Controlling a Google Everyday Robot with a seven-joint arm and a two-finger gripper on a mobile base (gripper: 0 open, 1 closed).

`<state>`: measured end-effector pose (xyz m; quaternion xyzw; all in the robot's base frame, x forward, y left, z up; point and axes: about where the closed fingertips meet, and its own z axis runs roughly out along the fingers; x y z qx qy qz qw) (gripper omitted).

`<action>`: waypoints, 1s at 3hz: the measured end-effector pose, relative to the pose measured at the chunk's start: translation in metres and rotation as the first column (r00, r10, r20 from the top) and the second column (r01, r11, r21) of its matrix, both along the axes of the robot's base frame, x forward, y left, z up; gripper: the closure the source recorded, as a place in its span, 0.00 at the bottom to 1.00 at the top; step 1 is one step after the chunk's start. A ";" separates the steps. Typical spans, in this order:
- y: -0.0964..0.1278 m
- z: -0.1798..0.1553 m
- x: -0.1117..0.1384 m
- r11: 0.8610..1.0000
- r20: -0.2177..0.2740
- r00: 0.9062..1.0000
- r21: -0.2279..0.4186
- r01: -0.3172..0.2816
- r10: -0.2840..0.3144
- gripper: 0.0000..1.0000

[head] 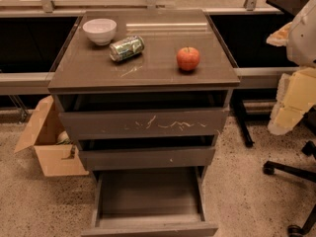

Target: Place apple into bottom drawer

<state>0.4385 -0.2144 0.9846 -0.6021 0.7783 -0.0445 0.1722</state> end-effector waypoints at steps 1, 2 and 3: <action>0.000 0.000 0.000 1.000 0.000 1.000 0.000 0.000 0.000 0.00; 0.003 0.001 0.006 1.000 0.020 1.000 0.016 0.006 -0.006 0.00; 0.018 -0.001 0.040 0.997 0.052 0.998 0.069 -0.024 0.021 0.00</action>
Offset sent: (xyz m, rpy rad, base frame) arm 0.0132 0.0045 -0.0025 0.0369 -0.0254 -0.0135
